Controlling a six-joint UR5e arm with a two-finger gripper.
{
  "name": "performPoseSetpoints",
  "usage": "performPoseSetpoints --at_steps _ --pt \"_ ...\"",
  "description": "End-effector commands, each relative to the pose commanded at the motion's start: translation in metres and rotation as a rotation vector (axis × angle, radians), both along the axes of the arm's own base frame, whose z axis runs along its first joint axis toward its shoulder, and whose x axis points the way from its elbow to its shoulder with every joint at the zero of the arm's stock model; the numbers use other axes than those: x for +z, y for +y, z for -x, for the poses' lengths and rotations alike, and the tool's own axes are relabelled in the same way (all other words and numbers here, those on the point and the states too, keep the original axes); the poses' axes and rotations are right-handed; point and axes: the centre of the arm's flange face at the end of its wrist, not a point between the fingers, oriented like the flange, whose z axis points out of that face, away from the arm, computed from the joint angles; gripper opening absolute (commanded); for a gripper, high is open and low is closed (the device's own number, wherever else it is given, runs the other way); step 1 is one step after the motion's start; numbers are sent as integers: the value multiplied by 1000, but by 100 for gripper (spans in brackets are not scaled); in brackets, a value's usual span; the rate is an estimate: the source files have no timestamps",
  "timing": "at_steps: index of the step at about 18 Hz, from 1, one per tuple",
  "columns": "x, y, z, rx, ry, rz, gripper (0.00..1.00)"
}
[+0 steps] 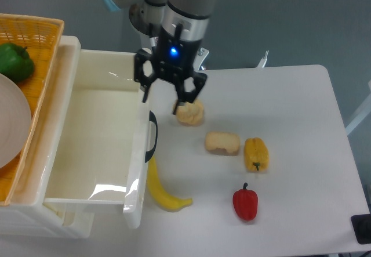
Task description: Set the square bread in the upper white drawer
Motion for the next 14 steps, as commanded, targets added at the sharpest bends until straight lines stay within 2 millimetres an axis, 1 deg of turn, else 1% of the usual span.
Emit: performPoseSetpoints --at_steps 2,4,5,7,8,10,12,14 --pt "-24 -1 14 -103 15 57 99" --pt "-31 -2 19 -146 28 81 100" --pt "-40 -1 23 -167 21 93 99" --pt "-54 1 29 -264 25 109 99" --pt "-66 3 33 -318 18 118 99" --pt "-90 4 35 -409 1 149 100" --pt "-107 3 36 -497 -6 176 100" --pt "-119 2 37 -528 -20 190 100"
